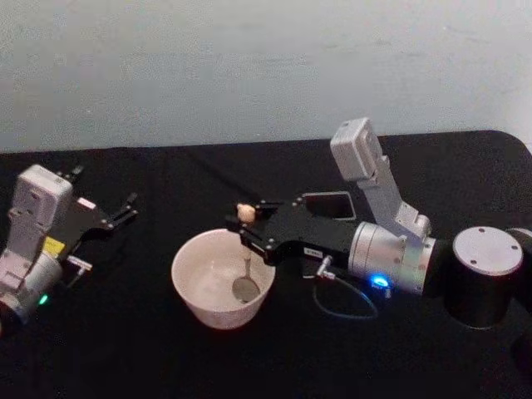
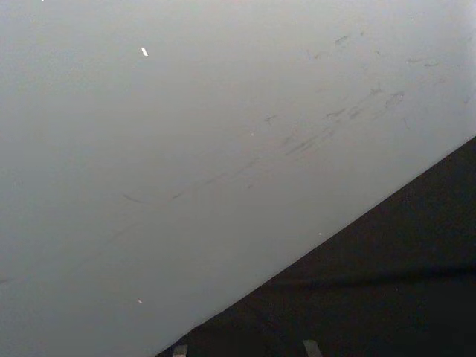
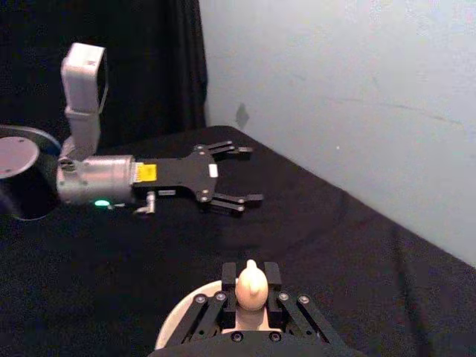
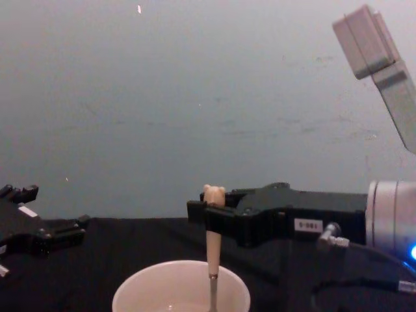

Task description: Pick up the stirring spoon with one hand, stir inside the cup, then place it back in its original position.

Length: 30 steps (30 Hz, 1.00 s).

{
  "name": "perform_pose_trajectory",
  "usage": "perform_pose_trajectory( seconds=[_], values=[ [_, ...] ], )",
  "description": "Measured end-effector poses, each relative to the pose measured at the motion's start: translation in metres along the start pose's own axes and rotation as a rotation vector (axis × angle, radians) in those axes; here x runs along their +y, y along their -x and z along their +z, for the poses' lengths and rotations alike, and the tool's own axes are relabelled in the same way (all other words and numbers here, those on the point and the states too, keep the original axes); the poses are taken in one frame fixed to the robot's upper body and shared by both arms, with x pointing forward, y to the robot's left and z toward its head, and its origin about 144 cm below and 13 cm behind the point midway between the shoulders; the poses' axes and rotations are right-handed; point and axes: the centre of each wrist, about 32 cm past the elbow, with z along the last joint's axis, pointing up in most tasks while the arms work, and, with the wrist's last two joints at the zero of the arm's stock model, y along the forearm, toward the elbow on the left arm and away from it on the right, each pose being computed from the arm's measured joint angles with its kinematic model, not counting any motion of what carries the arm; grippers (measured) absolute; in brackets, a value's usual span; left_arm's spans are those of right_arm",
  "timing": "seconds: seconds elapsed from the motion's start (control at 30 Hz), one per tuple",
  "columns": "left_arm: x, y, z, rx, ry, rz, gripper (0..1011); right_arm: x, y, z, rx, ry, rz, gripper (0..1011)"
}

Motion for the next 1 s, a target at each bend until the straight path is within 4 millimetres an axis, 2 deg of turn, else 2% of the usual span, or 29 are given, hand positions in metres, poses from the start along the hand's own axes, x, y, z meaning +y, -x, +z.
perform_pose_trajectory(
  seconds=[0.23, 0.57, 1.0],
  values=[
    [0.0, 0.0, 0.0, 0.0, 0.0, 0.0, 1001, 0.004, 0.007, 0.001, 0.005, 0.002, 0.027, 214],
    [0.0, 0.0, 0.0, 0.0, 0.0, 0.0, 1001, 0.025, 0.014, 0.006, 0.006, -0.007, 0.041, 214],
    [0.0, 0.0, 0.0, 0.0, 0.0, 0.0, 1001, 0.049, 0.001, 0.009, 0.004, 0.0, -0.027, 214]
  ],
)
